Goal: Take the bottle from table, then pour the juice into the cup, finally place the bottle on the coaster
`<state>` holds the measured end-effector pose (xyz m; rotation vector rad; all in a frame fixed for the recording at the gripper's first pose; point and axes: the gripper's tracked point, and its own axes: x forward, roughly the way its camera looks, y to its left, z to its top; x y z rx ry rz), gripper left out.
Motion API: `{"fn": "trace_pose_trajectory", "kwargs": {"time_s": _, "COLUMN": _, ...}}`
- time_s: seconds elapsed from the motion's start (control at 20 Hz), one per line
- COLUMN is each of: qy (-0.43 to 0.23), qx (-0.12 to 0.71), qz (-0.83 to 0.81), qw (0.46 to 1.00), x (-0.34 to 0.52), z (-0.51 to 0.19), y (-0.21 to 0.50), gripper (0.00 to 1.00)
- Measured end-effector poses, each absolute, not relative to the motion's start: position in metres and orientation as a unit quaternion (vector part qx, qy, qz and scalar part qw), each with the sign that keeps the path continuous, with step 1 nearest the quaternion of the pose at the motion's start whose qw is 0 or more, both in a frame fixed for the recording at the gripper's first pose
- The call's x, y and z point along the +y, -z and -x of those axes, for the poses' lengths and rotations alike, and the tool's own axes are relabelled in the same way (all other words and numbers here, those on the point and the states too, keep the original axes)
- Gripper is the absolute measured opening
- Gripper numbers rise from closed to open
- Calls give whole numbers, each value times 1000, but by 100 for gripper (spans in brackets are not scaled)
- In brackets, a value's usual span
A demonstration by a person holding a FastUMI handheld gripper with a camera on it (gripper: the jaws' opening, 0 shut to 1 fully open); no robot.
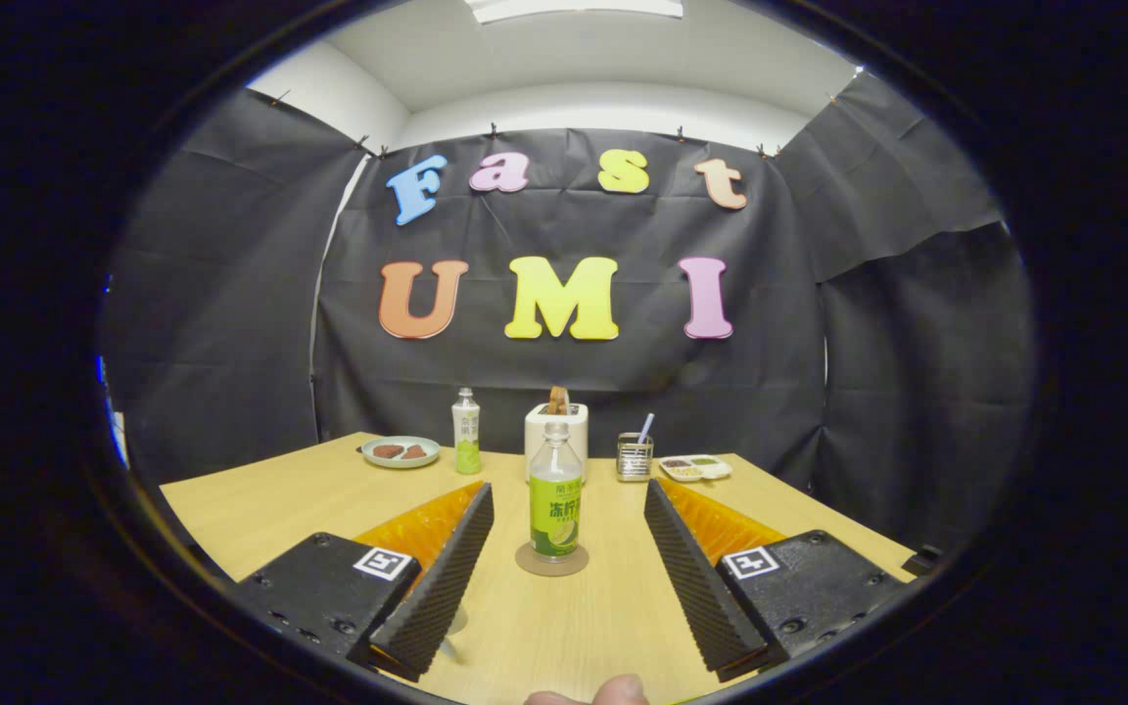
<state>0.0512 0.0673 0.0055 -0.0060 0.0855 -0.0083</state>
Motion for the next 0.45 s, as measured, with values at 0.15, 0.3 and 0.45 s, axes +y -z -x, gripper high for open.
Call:
{"fn": "trace_pose_trajectory", "kwargs": {"time_s": 0.15, "qy": 7, "qx": 38, "qz": 6, "qw": 999, "x": 66, "z": -52, "y": -6, "gripper": 100}}
{"fn": "trace_pose_trajectory", "kwargs": {"time_s": 0.3, "qy": 3, "qx": 32, "qz": 11, "qw": 999, "x": 69, "z": -50, "y": -9, "gripper": 100}}
{"fn": "trace_pose_trajectory", "kwargs": {"time_s": 0.45, "qy": 2, "qx": 26, "qz": 14, "qw": 1000, "x": 69, "z": -49, "y": -12, "gripper": 100}}
